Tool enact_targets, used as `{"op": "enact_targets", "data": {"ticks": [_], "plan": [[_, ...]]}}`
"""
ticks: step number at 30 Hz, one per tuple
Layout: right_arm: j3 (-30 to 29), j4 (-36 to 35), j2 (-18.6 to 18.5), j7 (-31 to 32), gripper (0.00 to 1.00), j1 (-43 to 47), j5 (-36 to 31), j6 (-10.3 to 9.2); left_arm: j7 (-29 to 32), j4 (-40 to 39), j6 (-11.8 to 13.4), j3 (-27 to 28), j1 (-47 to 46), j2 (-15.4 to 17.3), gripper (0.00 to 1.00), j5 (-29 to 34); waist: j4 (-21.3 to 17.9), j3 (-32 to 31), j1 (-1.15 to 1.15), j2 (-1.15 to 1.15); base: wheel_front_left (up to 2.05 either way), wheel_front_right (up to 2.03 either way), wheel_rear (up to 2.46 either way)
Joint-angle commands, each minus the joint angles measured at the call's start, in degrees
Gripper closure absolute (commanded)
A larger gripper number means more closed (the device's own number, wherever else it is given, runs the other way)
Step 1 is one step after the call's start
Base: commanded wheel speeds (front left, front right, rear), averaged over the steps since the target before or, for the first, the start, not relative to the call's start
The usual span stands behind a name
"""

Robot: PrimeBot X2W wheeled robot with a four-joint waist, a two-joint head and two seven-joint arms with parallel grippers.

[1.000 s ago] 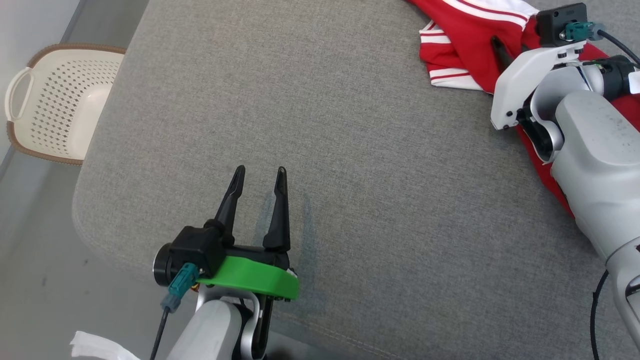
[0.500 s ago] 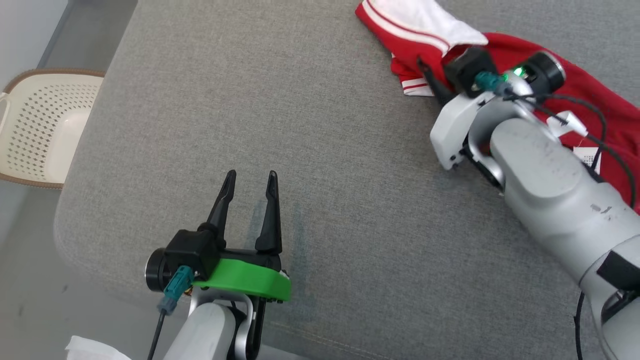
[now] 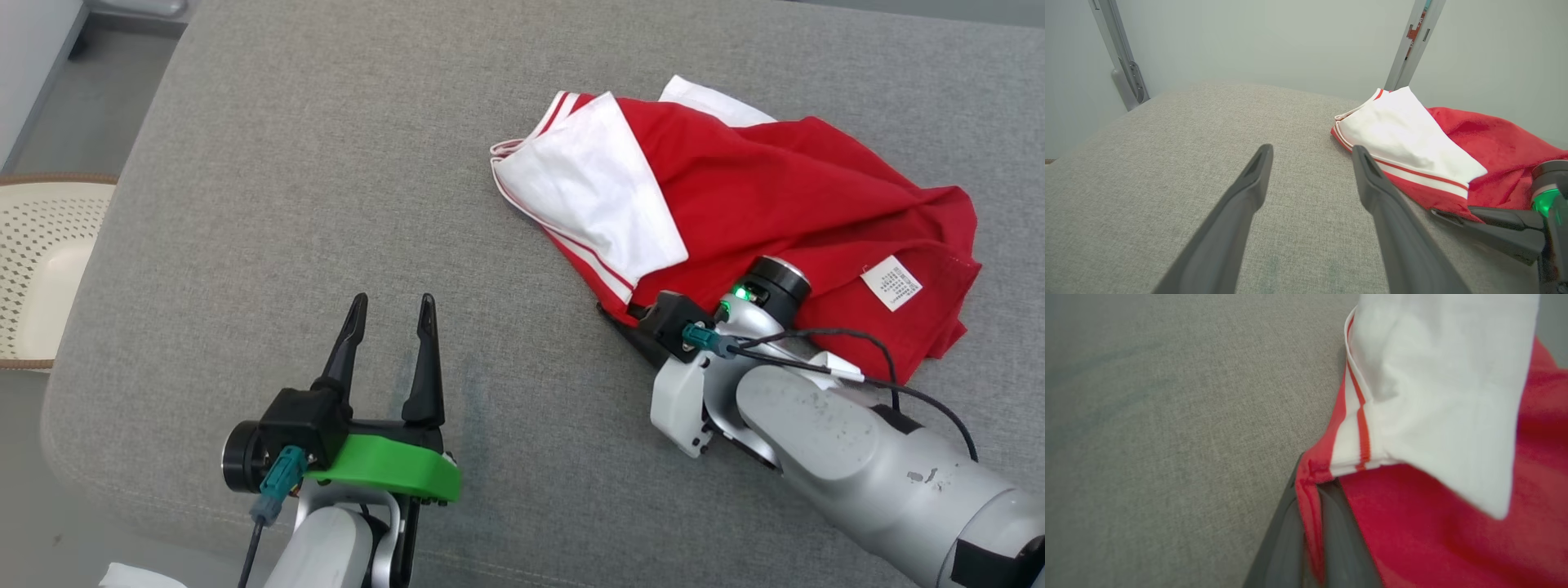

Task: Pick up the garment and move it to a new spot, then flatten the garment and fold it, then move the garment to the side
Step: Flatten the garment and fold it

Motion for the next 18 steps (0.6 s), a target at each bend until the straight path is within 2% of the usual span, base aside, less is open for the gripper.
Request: {"op": "enact_targets", "data": {"ticks": [1, 2, 11, 18], "plan": [[-0.5, -0.4, 0.2, -0.5, 0.51, 1.7, 0.8, -0.09, 0.0, 0.1, 0.0, 0.3, 0.6, 0.1, 0.0, 0.5, -1.1, -0.9, 0.0, 0.0, 0.0, 0.0, 0.0], [-1.1, -0.7, 0.3, -0.7, 0.0, 2.2, 1.1, -0.09, 0.0, 0.1, 0.0, 0.3, 0.7, 0.1, 0.0, 0.6, -1.3, -1.0, 0.0, 0.0, 0.0, 0.0, 0.0], [-9.9, -5.6, 0.3, -1.9, 0.0, 6.4, 3.7, -0.09, 0.0, 0.8, -0.4, 0.7, 1.1, 0.1, 0.0, 1.2, -2.5, -2.7, 0.0, 0.0, 0.0, 0.0, 0.0], [-19.1, -8.0, -1.2, -0.7, 0.0, 8.0, 6.4, -0.09, 0.0, 0.7, -0.7, 0.4, 0.8, 0.1, 0.0, 0.6, -1.5, -2.6, 0.0, 0.0, 0.0, 0.0, 0.0]]}}
